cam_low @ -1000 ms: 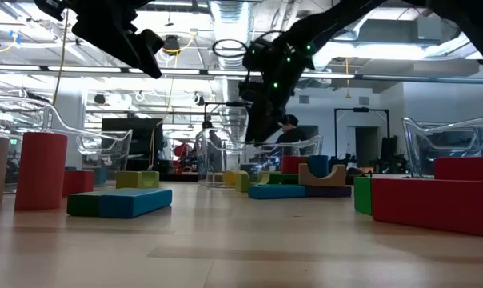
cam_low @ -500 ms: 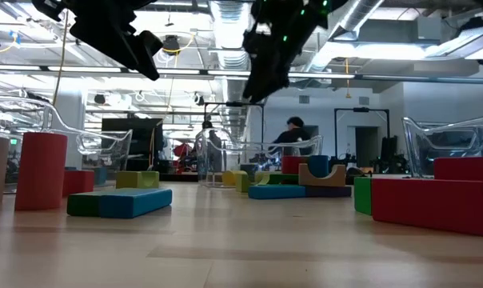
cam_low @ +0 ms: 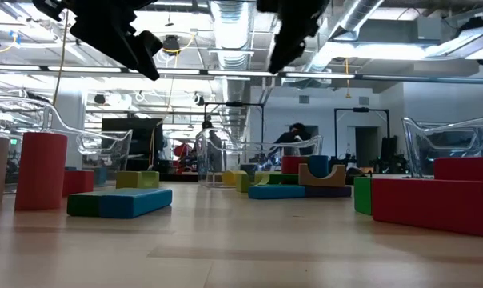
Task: Sort blocks by size
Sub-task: Put the brown arch block into the left transparent bin
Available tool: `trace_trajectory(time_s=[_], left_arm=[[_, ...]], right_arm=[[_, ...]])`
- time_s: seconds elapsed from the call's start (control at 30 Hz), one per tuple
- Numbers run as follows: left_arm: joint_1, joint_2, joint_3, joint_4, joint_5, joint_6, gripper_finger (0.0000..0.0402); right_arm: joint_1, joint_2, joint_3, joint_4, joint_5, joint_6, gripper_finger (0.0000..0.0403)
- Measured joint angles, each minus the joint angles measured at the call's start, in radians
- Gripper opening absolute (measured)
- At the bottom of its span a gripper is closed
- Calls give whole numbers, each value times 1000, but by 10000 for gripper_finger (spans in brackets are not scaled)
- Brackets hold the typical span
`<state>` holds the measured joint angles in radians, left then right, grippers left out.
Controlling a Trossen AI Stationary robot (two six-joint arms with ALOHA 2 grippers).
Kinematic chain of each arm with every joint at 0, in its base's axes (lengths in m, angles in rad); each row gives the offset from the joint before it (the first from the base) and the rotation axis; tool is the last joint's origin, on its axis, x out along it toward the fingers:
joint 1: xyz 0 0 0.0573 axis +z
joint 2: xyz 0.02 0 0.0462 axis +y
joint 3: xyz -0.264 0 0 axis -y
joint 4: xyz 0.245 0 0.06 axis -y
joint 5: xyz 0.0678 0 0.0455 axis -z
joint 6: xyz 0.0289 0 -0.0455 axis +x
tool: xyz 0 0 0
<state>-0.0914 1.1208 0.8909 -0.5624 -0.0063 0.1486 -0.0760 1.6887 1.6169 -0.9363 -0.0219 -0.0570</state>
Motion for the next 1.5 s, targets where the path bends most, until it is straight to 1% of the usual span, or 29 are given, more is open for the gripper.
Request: trace_trajectory(time_s=[0.17,0.37,0.57,0.67,0.73,0.83,1.0,1.27,1.43,1.5], left_arm=[[0,34,0,2,0,1,199],[0,90,0,5,2,28,199],[0,108,0,49,23,58,199],[0,108,0,71,23,75,199],[0,108,0,81,23,80,199],[0,108,0,89,23,88,199],[0,108,0,110,23,80,199],[0,108,0,117,23,64,199],[0,108,0,149,23,69,199],[0,108,0,163,23,75,199]], right_arm=[[94,-17,0,-108,0,40,250],[203,-19,-3,-194,4,111,250],[294,-18,-53,-186,8,165,250],[325,-19,-110,-109,8,177,250],[337,-17,-154,-64,19,177,250],[341,-18,-218,3,71,174,250],[331,-18,-309,62,171,133,246],[303,-14,-421,87,187,81,233],[317,-14,-475,146,270,-9,233],[326,-14,-485,153,288,-55,233]])
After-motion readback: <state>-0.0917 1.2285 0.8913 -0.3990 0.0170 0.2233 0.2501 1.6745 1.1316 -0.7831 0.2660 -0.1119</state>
